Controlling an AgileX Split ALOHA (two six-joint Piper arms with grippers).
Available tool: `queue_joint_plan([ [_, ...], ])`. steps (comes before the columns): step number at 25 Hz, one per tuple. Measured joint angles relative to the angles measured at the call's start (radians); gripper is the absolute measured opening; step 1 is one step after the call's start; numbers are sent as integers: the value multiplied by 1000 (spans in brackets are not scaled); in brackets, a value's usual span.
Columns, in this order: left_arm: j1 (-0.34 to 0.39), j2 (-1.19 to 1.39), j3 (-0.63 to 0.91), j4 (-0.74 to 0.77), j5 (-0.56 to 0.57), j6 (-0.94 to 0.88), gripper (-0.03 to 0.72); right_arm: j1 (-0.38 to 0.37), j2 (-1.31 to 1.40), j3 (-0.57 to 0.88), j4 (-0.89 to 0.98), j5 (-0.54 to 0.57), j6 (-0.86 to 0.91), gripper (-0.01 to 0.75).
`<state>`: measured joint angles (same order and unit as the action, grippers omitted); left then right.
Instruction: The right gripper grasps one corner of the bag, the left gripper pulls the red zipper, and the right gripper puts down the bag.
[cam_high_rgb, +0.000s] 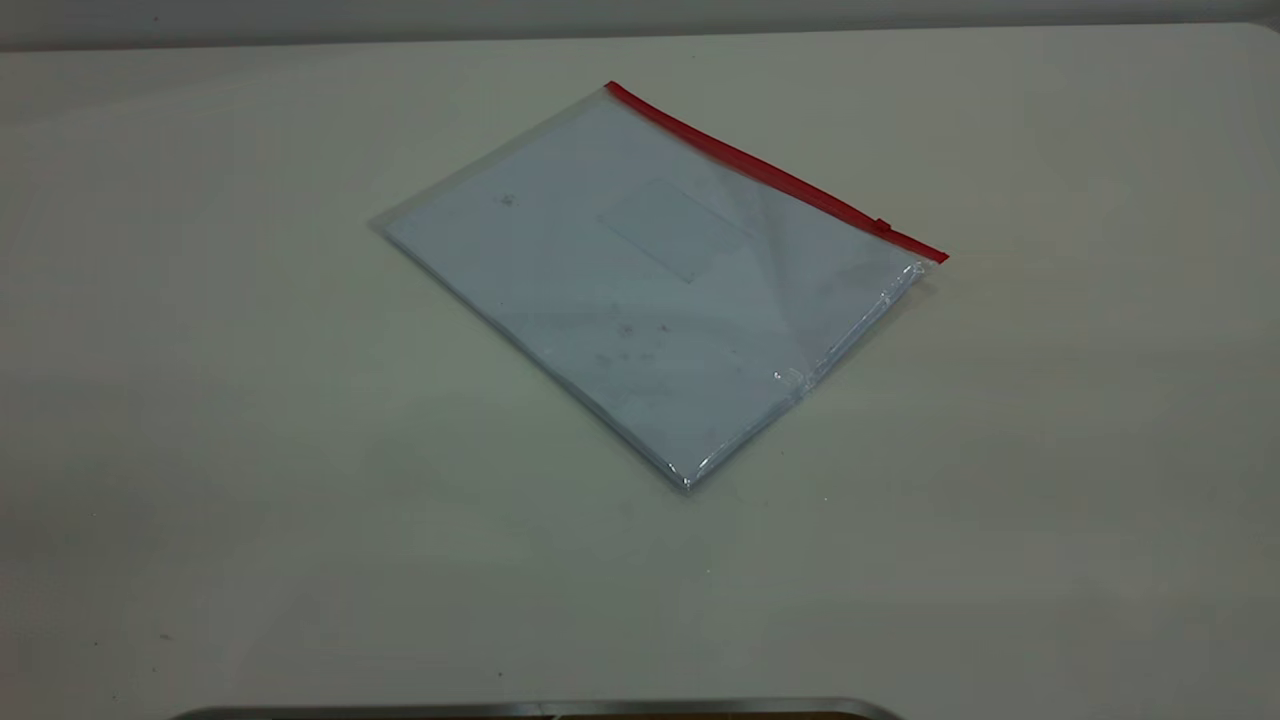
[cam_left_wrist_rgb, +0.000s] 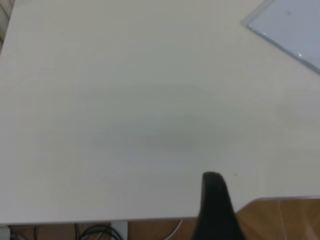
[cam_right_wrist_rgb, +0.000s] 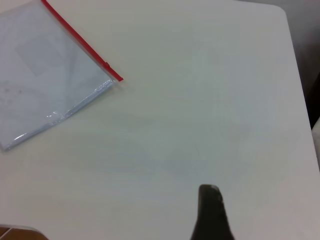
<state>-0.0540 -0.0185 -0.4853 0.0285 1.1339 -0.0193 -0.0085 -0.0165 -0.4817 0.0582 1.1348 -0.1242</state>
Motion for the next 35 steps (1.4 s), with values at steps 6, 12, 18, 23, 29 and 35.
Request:
queue_joint_plan([
  [6,0,0,0,0,0,0,580,0,0,0,0,0,0,570],
  [12,0,0,0,0,0,1,580,0,0,0,0,0,0,570],
  [18,0,0,0,0,0,1,580,0,0,0,0,0,0,570],
  [23,0,0,0,-2,0,6,580,0,0,0,4,0,0,570],
  [29,0,45,-13,-5,-19,-38,580,0,8,-1,48,-7,39,570],
  [35,0,369,-139,-13,-216,-107,580,0,251,-52,111,-46,49,570],
])
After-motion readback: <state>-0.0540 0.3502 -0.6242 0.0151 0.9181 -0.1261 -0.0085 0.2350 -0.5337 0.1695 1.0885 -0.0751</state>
